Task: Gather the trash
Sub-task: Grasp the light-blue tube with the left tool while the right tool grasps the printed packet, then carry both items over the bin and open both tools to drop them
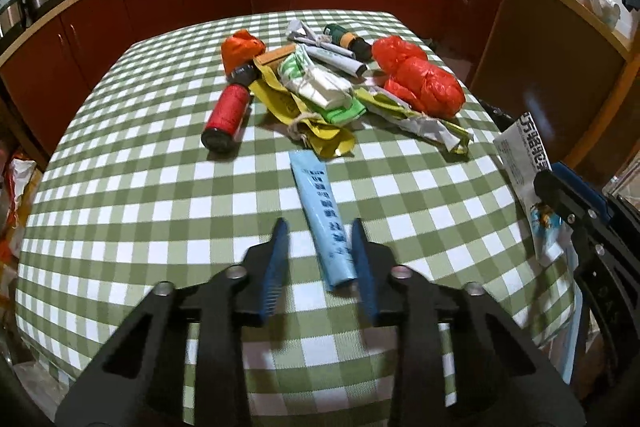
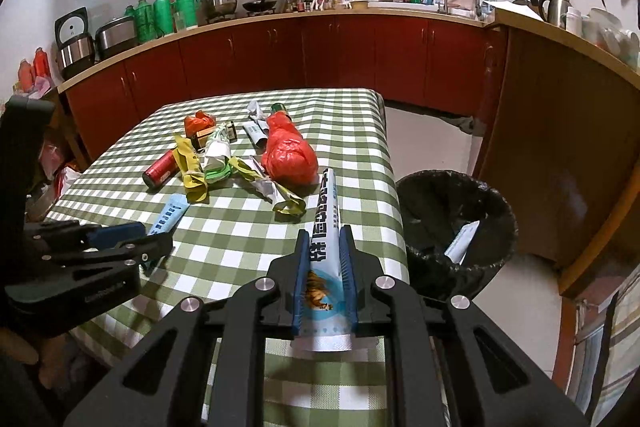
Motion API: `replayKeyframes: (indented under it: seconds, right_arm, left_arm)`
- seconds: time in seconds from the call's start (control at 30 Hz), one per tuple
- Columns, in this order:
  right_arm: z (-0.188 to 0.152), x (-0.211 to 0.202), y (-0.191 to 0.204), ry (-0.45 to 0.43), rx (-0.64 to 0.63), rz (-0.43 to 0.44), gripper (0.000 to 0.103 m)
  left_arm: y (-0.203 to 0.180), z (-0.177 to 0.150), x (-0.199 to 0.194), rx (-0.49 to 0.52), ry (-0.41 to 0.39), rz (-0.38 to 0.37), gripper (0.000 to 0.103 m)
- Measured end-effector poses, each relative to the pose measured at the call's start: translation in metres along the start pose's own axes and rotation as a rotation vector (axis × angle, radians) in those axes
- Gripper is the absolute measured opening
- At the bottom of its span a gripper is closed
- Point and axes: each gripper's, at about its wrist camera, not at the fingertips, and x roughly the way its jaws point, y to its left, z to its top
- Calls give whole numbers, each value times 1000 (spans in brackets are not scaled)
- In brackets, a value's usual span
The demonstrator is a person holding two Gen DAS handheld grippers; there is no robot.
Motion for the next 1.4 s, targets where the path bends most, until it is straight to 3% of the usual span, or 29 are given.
replayKeyframes:
  seconds: [0.03, 0.47, 0.73, 1.07, 1.4]
  right_arm:
    - [0, 0, 0, -1, -1, 0, 16]
    - [-1, -2, 2, -9, -6, 7, 16]
    - [9, -9, -4, -50, 2, -16, 16]
    - [32, -5, -49, -109, 52, -121, 16]
    - [50, 23, -107, -123, 121, -198, 16]
  left_arm:
    - [0, -1, -1, 2, 0, -9, 15]
    - [7, -5, -27, -21, -87, -19, 13]
    - [-1, 10, -36, -2, -149, -31, 13]
    - [-49, 51, -12, 41, -149, -124, 13]
    - [-117, 100, 25, 117, -152, -164, 13]
